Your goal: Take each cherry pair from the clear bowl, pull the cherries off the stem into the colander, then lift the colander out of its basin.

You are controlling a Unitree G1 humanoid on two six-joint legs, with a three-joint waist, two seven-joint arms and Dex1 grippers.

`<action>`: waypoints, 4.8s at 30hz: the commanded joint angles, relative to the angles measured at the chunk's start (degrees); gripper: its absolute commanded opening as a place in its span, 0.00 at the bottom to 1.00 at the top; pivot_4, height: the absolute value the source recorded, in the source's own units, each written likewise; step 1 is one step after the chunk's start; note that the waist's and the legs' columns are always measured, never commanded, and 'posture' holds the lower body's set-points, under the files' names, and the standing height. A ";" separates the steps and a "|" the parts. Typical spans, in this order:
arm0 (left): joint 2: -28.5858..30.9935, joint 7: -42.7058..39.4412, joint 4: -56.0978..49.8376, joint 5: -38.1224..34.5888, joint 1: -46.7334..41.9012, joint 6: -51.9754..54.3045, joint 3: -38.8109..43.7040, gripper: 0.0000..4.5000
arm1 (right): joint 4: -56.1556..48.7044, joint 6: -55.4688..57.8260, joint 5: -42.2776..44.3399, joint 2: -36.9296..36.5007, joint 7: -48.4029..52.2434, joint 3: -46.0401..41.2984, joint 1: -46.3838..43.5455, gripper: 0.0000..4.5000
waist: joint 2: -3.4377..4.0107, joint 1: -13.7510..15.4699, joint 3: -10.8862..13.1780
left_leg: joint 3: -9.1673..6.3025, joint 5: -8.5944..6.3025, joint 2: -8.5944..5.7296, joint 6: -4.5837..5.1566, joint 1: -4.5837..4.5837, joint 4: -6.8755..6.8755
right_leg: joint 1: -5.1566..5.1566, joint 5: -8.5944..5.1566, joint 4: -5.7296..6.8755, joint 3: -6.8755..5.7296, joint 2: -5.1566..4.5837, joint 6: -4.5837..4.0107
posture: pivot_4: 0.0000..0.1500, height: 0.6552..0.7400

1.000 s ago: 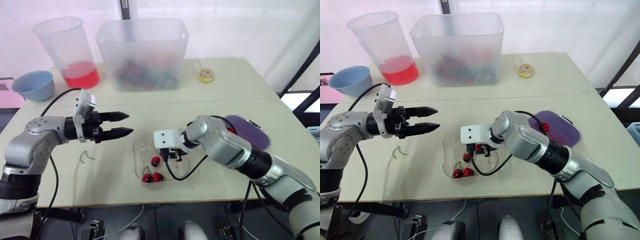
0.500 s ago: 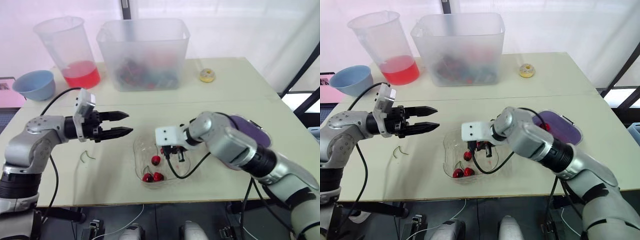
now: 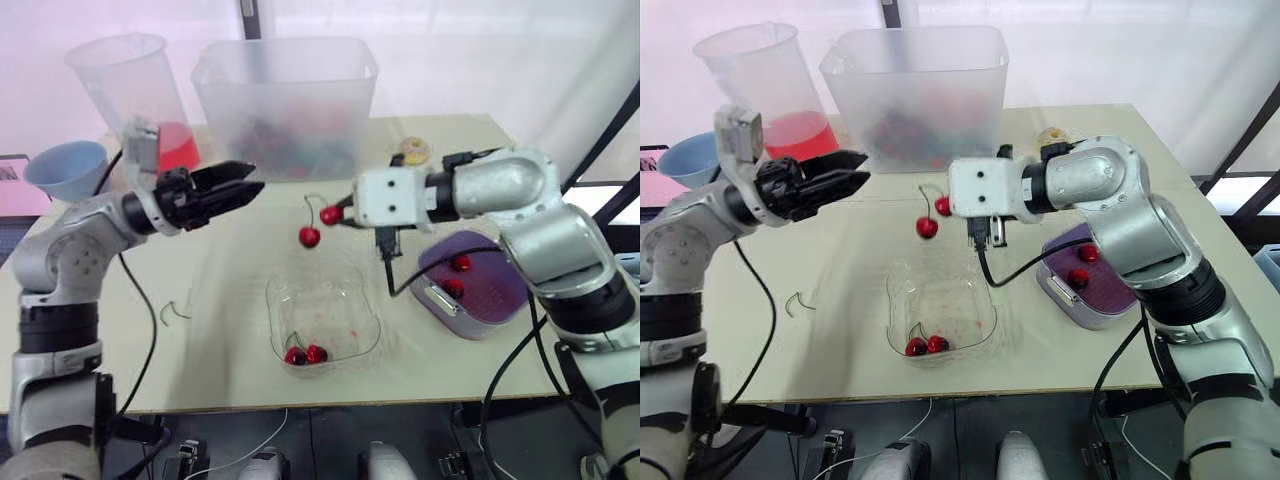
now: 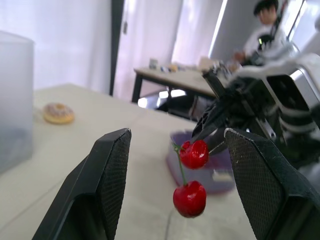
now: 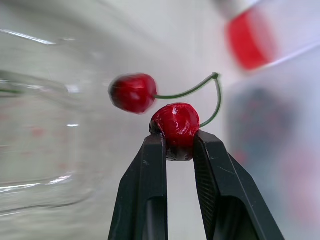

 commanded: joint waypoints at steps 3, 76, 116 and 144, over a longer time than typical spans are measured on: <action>-4.29 7.50 -1.82 0.10 -2.79 0.72 0.09 0.70 | -0.48 -9.33 -14.13 1.32 -14.83 0.65 2.96 0.13 | -0.02 -0.06 -0.01 | 0.02 0.00 -0.06 0.00 -0.04 0.01 | -0.02 0.00 0.14 0.01 -0.06 0.00 | 1.00 1.00; -10.06 11.96 1.69 1.31 -7.59 3.97 -1.51 0.00 | -10.79 -4.12 -10.35 6.86 -10.09 -11.73 18.82 1.00 | -0.02 -0.03 -0.01 | 0.14 0.00 -0.08 -0.01 -0.05 0.03 | -0.05 0.00 0.22 0.01 -0.04 0.00 | 1.00 1.00; -6.70 -2.31 -8.09 -3.91 -2.28 9.83 -7.50 0.00 | -9.54 64.94 57.15 28.81 -27.29 -38.39 9.90 0.71 | 0.02 -0.10 -0.03 | -0.04 0.01 -0.04 -0.01 0.05 0.04 | -0.07 0.00 0.53 0.07 -0.22 0.00 | 1.00 1.00; -7.75 -0.73 -7.27 -4.42 -2.67 8.53 -7.26 0.00 | -9.91 57.70 64.38 18.97 -28.55 -30.95 18.47 0.19 | 0.02 -0.11 -0.03 | 0.00 0.00 -0.06 0.00 0.05 0.03 | -0.04 0.00 0.50 0.05 -0.22 0.00 | 1.00 1.00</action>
